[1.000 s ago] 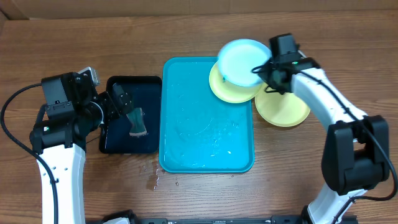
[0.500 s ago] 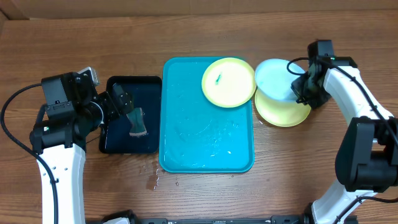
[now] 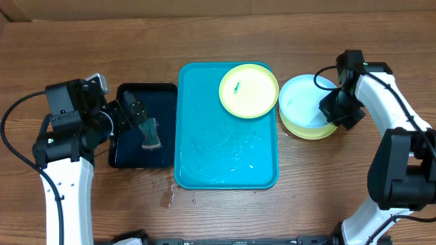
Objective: Clean dirty plates on tray and stack at the side
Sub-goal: 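Lower the white plate onto the yellow plate and open the right gripper, then move the right gripper left and grasp the yellow plate's rim on the tray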
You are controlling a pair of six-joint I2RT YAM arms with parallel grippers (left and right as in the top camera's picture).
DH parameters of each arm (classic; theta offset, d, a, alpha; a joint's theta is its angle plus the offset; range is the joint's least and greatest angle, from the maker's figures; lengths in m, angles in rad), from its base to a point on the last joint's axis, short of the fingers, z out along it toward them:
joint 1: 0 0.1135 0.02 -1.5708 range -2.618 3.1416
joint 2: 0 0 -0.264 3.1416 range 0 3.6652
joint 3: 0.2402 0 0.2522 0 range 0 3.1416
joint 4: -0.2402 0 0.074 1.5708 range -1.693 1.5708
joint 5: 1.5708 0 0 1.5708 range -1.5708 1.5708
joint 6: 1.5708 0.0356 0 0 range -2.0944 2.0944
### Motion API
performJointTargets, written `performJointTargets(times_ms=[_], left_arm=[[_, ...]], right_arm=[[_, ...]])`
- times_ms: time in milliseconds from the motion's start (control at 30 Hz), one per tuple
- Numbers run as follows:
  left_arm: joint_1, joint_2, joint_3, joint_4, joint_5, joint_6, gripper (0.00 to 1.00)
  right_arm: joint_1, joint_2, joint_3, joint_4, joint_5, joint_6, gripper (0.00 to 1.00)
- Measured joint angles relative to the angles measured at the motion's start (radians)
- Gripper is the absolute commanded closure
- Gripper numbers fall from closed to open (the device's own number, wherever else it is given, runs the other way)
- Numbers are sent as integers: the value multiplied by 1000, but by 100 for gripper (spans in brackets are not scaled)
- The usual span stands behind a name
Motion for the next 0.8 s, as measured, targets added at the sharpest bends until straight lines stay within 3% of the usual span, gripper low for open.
performJointTargets(times_ms=[500,533,567,600,667,733,800], left_arm=[[0,0,0,0,0,0,0],[0,0,0,0,0,0,0],[0,0,0,0,0,0,0],[0,0,0,0,0,0,0],[0,0,0,0,0,0,0],[0,0,0,0,0,0,0],[0,0,0,0,0,0,0]], right_arm=[[-1,-3,0,-59,8,-23,94],[-1,-3,0,-59,8,-23,88],[-1,-3,0,-59,8,-24,73],[-1,-3,0,-59,9,-29,64],[-1,-3,0,-56,9,-32,58],[0,-3,0,-55,9,-28,46],[0,-3,0,-54,9,-30,24]])
